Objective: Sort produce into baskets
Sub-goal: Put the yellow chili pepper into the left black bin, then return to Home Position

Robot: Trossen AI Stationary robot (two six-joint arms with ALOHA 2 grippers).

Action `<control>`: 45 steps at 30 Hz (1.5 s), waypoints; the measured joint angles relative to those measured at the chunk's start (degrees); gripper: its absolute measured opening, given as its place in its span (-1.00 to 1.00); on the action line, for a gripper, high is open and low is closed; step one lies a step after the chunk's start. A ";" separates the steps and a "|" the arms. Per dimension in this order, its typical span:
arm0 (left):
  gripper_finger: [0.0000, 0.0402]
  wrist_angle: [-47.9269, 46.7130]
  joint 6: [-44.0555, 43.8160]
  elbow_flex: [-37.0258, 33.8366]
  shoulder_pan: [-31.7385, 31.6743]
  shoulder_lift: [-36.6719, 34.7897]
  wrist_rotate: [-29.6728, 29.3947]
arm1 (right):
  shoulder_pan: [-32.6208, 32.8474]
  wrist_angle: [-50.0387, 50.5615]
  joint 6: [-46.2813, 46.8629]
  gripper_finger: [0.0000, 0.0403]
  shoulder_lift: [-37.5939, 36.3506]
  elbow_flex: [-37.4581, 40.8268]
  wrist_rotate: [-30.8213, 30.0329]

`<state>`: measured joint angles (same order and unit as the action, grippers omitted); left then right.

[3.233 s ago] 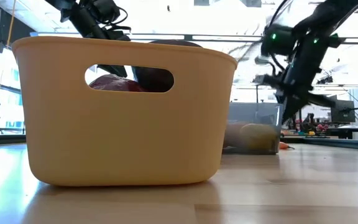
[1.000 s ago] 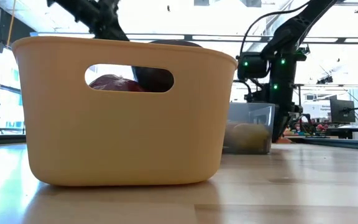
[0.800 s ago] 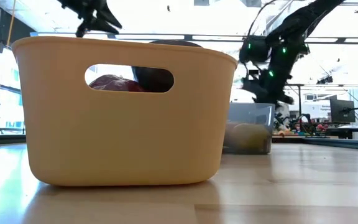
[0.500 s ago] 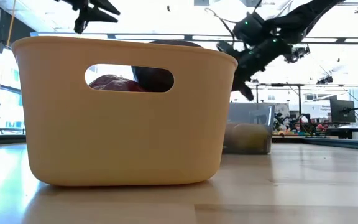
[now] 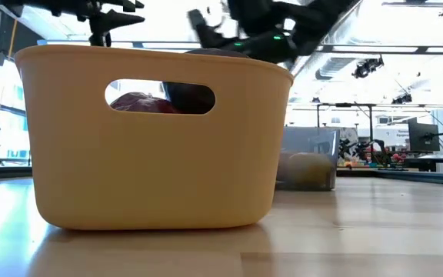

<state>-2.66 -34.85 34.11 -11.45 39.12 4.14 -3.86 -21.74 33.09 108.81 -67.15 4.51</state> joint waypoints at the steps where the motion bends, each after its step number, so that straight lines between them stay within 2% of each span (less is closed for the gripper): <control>1: -0.58 0.02 1.32 -0.01 0.36 -0.47 -0.17 | 0.52 0.25 -1.56 -1.00 1.91 -2.37 0.00; 4: -0.58 0.02 4.56 -0.11 0.78 -2.41 -0.22 | 1.17 1.57 -2.29 -1.00 6.93 -9.30 -0.32; 8: -0.58 -0.12 6.90 -0.11 0.76 -5.64 -0.30 | 0.09 8.95 -0.49 -0.91 11.62 -17.33 -1.46; 11: -0.58 -0.22 6.93 -0.11 0.76 -7.57 -0.35 | -0.74 15.05 -0.51 -0.70 13.06 -21.64 -1.54; 16: -0.58 -0.50 6.98 -0.11 0.76 -9.91 -0.40 | -1.43 21.57 -2.84 -0.28 12.92 -24.65 -2.70; 19: -0.58 -0.76 8.24 -0.11 0.76 -10.61 -1.60 | -2.56 27.34 -3.66 -0.10 12.31 -27.08 0.91; 22: -0.58 0.97 9.94 -1.24 0.71 -10.97 -2.38 | -3.52 32.61 -7.67 -0.04 10.32 -27.84 4.33; 25: -0.58 6.95 9.04 -5.78 0.72 -11.54 -2.86 | -3.81 41.71 -13.08 -0.10 7.10 -27.76 4.34; 27: -0.58 14.54 6.13 -10.42 0.76 -11.58 -3.23 | -3.75 47.82 -16.25 -0.21 4.21 -27.70 2.08; 30: -0.58 28.50 2.16 -17.94 1.83 -11.37 -3.34 | -3.89 54.73 -20.30 -0.45 0.00 -27.70 -0.94; 33: -0.58 38.24 0.78 -24.19 3.25 -11.49 -5.31 | -4.96 60.09 -22.85 -0.76 -3.01 -27.70 -0.24; 34: -0.59 39.60 0.25 -25.84 3.69 -11.69 -6.41 | -5.36 61.76 -23.30 -0.87 -4.01 -27.70 0.30; 36: -0.64 40.85 -1.02 -28.28 4.45 -12.42 -8.23 | -6.15 63.71 -24.13 -0.96 -5.89 -27.70 0.50; 41: -0.89 40.19 1.15 -29.28 6.21 -13.96 -8.93 | -7.63 66.96 -24.28 -0.94 -10.04 -27.70 0.61; 45: -0.98 32.74 2.09 -29.38 6.24 -15.64 -9.88 | -7.51 71.08 -24.16 -0.98 -12.79 -27.68 1.98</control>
<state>30.08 -32.76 4.73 -5.21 23.48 -5.74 -11.36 49.34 8.93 96.02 -94.83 6.50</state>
